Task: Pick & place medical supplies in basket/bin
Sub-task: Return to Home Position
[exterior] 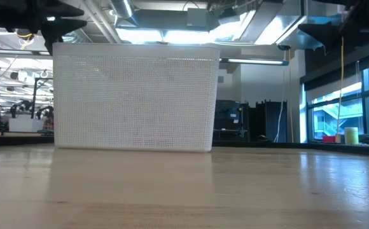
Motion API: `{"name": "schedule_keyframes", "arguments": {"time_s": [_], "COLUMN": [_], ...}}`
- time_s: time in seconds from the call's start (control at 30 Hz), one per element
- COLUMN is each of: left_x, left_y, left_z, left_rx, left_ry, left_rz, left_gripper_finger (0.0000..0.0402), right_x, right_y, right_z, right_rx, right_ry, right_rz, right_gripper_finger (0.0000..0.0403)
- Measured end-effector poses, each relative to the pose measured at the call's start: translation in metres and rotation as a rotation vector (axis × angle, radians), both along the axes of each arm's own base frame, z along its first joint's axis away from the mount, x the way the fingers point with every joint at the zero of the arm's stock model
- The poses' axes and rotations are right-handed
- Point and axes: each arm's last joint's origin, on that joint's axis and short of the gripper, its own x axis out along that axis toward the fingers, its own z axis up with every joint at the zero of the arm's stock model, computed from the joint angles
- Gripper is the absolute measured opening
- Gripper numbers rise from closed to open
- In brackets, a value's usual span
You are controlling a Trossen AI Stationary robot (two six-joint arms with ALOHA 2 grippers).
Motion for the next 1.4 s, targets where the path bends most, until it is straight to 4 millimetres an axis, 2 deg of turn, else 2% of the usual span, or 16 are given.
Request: {"name": "schedule_keyframes", "arguments": {"time_s": [0.13,0.27,0.47,0.77,0.93,1.07,1.17,1.4], "left_x": [0.003,0.004,0.009,0.009,0.008,0.009,0.014,0.019], "left_y": [-0.006,-0.015,-0.027,-0.037,-0.039,-0.041,-0.046,-0.049], "left_z": [-0.004,0.002,-0.001,-0.015,-0.014,-0.014,-0.023,-0.045], "left_rx": [-0.004,-0.009,0.023,0.101,0.189,0.194,0.19,0.147], "left_ry": [0.003,-0.058,-0.008,0.14,0.134,0.099,0.027,0.053], "left_rz": [-0.056,-0.176,-0.247,-0.311,-0.307,-0.325,-0.386,-0.425], "left_gripper_finger": [0.0097,0.0097,0.0097,0.0097,0.0097,0.0097,0.0097,0.0097], "right_x": [-0.007,-0.013,-0.015,-0.015,-0.016,-0.016,-0.016,-0.017], "right_y": [0.0,-0.001,-0.001,-0.003,-0.005,-0.006,-0.007,-0.007], "right_z": [-0.004,-0.002,-0.002,-0.006,-0.007,-0.007,-0.007,-0.005], "right_rx": [0.009,0.009,0.057,0.119,0.159,0.153,0.143,0.148], "right_ry": [-0.019,-0.035,0.019,0.044,0.047,0.048,0.05,0.026], "right_rz": [-0.002,-0.002,-0.026,-0.089,-0.147,-0.17,-0.205,-0.213], "right_gripper_finger": [0.0327,0.0327,0.0327,0.0327,0.0327,0.0327,0.0327,0.0327]}}
